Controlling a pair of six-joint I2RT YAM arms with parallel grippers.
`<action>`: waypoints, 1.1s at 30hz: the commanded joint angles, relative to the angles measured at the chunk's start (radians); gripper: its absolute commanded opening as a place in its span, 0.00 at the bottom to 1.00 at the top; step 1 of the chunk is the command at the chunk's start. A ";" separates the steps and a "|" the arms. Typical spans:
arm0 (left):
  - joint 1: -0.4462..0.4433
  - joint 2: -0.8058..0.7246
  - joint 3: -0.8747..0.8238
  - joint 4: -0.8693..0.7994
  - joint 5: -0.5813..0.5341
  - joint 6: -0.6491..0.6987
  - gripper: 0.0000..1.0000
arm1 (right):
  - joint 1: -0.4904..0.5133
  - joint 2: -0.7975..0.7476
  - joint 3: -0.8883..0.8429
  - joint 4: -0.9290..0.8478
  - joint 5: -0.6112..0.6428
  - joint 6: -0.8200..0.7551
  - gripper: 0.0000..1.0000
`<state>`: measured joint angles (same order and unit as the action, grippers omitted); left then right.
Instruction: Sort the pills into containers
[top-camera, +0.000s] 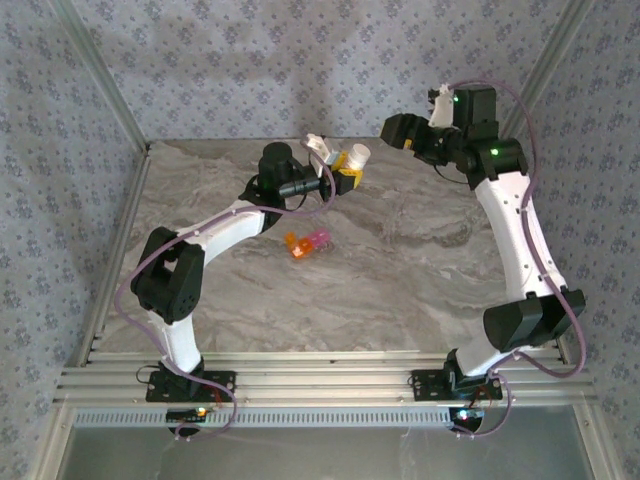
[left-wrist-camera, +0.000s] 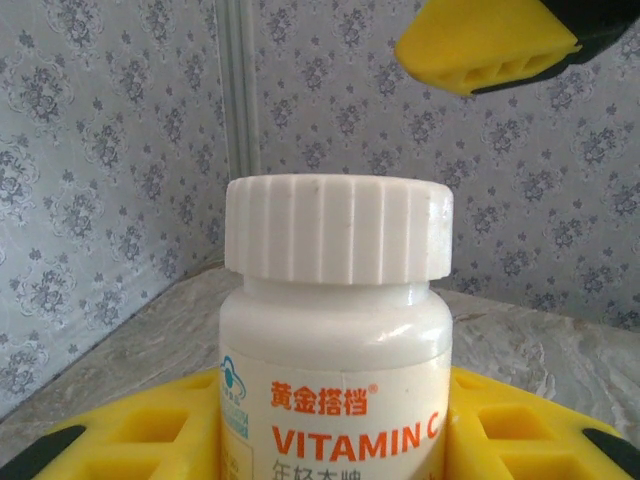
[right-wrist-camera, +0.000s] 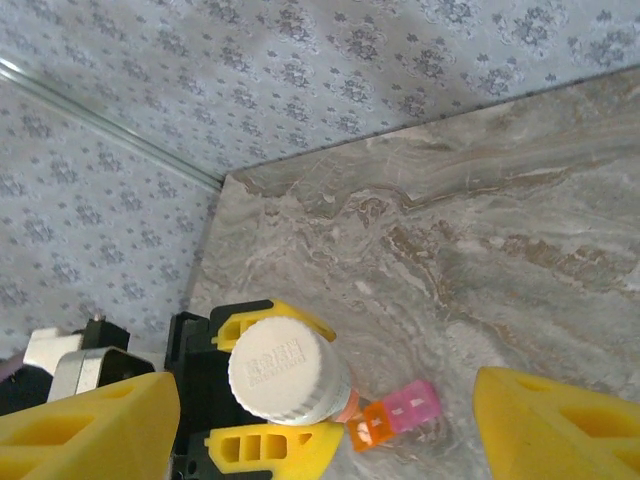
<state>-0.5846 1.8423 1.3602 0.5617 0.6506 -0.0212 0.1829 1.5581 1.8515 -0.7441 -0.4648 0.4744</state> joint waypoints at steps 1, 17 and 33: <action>-0.004 -0.043 0.016 0.037 0.042 -0.022 0.00 | 0.012 0.021 0.070 -0.099 -0.010 -0.169 0.78; -0.003 -0.051 0.011 0.051 0.054 -0.049 0.00 | 0.143 0.112 0.216 -0.297 0.052 -0.356 0.78; -0.010 -0.058 0.006 0.049 0.064 -0.043 0.00 | 0.145 0.153 0.223 -0.276 0.065 -0.322 0.77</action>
<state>-0.5854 1.8400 1.3602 0.5735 0.6884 -0.0582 0.3309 1.6981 2.0396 -1.0176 -0.4141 0.1593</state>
